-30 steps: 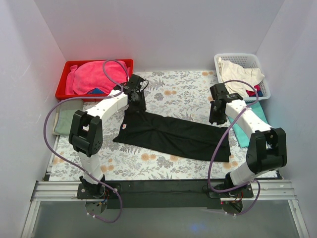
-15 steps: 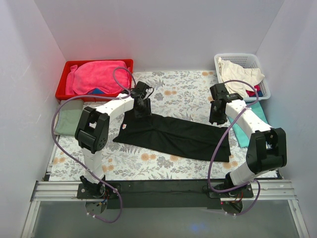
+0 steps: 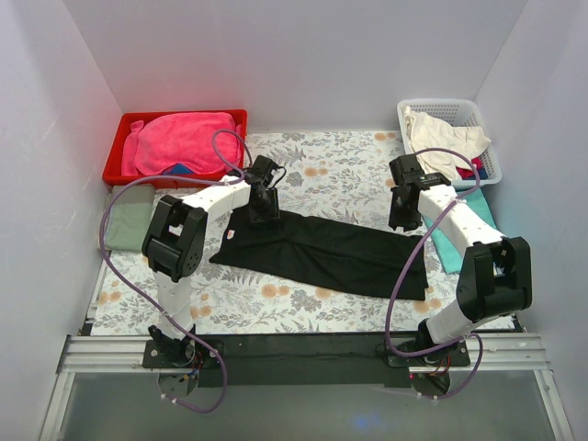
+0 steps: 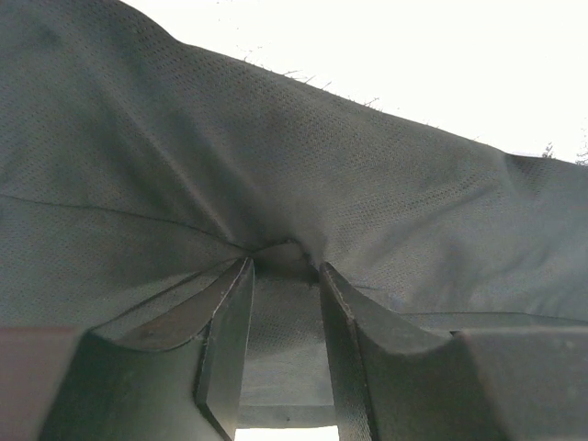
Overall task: Fold and stack the t-shirts
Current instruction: Rotate the tshirt 90 degrees
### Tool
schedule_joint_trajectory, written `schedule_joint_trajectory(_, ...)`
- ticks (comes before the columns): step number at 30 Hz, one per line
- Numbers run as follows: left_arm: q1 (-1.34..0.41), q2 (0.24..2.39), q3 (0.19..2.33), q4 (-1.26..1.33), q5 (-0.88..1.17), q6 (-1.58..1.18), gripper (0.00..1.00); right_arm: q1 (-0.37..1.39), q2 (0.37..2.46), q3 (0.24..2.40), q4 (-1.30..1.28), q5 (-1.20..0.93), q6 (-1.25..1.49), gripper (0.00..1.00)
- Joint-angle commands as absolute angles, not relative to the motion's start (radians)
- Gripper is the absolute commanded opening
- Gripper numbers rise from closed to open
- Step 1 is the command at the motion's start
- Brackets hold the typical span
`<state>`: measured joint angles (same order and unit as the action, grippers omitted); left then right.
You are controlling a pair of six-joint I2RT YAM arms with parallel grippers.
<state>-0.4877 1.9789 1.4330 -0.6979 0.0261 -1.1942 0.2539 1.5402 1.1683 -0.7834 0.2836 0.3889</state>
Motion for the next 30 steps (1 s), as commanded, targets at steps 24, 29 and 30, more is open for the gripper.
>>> schedule_joint_trajectory(24,-0.522,1.933,1.448,-0.750,-0.084,-1.224,0.00,0.258,1.514,1.150,-0.769,0.298,0.387,0.35)
schedule_joint_trajectory(29,-0.526,1.887,1.462,-0.788,-0.103,-1.241,0.00,0.258,1.508,1.147,-0.770,0.298,0.384,0.34)
schedule_joint_trajectory(30,-0.526,1.879,1.462,-0.796,-0.104,-1.253,0.00,0.258,1.506,1.146,-0.769,0.298,0.383,0.35)
